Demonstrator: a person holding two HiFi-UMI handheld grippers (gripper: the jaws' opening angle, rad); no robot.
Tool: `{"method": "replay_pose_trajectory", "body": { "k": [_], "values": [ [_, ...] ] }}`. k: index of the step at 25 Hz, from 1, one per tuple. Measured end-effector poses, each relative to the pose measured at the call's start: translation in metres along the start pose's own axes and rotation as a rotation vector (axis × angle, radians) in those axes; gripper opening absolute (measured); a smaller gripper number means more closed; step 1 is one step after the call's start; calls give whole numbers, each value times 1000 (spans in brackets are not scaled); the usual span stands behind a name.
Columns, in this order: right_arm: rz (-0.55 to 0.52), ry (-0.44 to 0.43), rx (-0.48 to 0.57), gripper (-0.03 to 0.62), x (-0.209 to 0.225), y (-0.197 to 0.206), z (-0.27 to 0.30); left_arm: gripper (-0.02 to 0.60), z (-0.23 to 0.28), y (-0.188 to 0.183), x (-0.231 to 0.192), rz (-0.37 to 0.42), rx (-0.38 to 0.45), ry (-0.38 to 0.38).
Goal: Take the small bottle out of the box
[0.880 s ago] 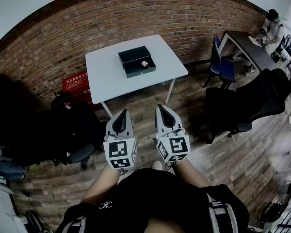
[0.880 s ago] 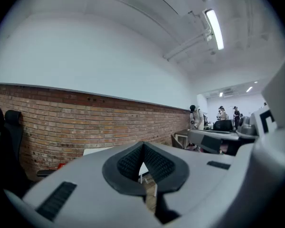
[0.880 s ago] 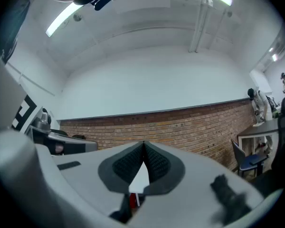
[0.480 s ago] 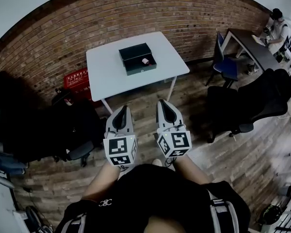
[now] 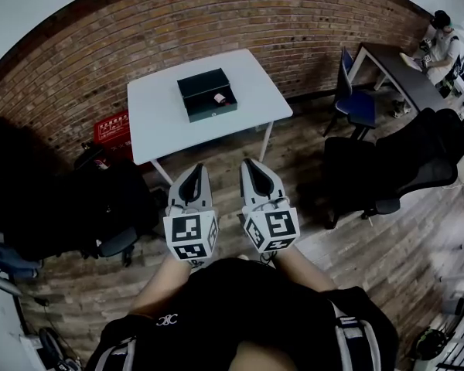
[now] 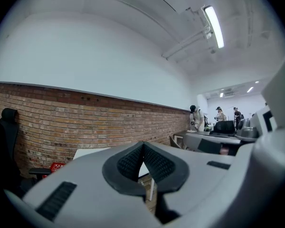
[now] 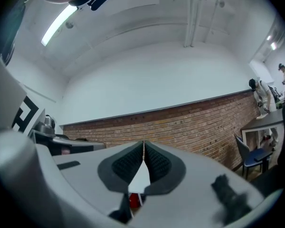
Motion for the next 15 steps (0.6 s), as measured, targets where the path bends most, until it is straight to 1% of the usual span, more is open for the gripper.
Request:
{"method": "replay_pose_trajectory", "body": {
  "k": [5,8,15],
  "values": [
    [-1,-28,-4,32,24,0,-4,11,15,5,27,-3,-11,-1],
    [18,-34,-17,32,37,3,-5,11,20,8,39,4,-28,-5],
    [29,-69,-36,32,41,17,6,11,27,15,34,12,-28,-40]
  ]
}}
Point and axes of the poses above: the fingertips, and each gripper's own axes: z forward along the fingers, x to its right, y out of its underside, the point moved 8 cm from there along -z, backward along the fingers, and after that the axes turned 6 degrees about y, right-handed, at the moved point
